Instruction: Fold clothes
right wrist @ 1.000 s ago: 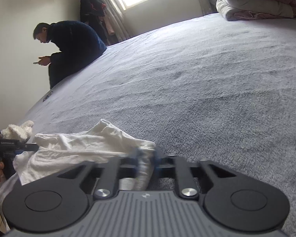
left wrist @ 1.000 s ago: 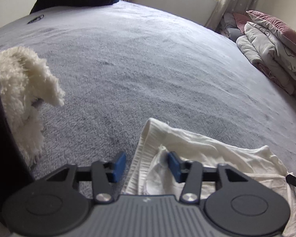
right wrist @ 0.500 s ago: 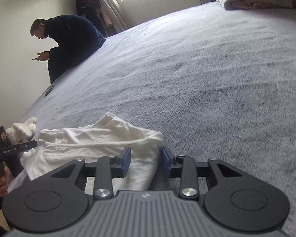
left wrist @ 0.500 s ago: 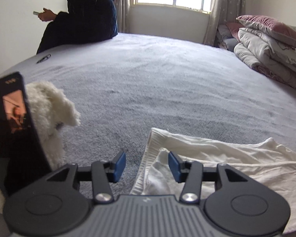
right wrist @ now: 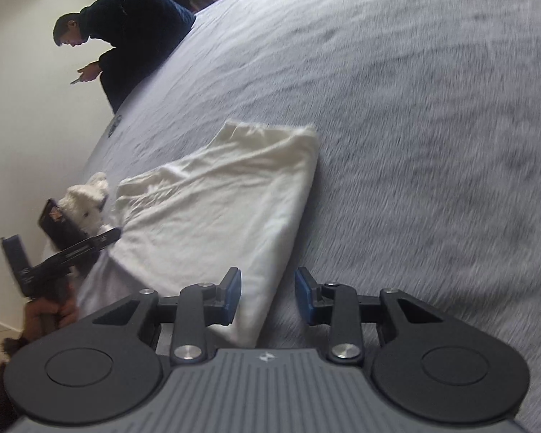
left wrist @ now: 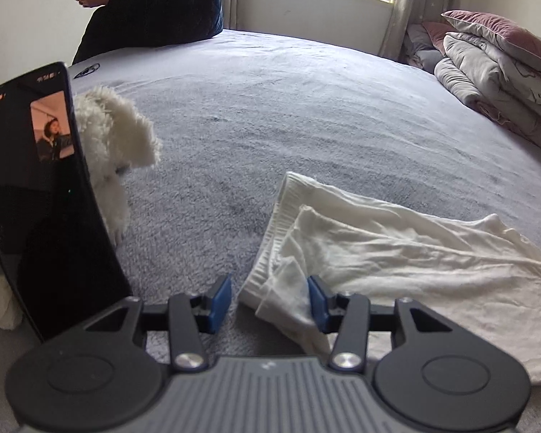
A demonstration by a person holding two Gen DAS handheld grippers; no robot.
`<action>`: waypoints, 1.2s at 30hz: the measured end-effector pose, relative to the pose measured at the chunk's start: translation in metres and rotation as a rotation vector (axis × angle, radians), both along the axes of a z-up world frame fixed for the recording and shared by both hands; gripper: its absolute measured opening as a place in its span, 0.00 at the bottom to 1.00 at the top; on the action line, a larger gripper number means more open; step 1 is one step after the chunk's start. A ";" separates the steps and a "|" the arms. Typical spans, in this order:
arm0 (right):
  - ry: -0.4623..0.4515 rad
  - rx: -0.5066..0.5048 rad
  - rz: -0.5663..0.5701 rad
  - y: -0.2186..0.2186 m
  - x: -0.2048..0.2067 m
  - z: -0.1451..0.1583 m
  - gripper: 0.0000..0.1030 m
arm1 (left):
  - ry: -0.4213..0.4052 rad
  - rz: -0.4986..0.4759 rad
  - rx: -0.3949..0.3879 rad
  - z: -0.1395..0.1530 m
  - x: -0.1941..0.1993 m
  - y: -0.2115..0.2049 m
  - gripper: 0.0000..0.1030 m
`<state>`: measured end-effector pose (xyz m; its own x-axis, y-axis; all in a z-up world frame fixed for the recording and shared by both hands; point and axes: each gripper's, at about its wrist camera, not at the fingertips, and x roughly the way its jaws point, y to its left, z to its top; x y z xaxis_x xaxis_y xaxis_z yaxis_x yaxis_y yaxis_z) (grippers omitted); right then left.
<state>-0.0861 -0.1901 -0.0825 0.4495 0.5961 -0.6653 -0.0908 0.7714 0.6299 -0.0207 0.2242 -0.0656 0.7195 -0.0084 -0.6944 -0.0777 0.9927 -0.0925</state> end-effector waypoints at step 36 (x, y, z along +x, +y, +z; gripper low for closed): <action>0.115 0.159 -0.065 -0.018 0.012 -0.011 0.19 | -0.232 -0.736 0.116 0.021 -0.080 -0.177 0.61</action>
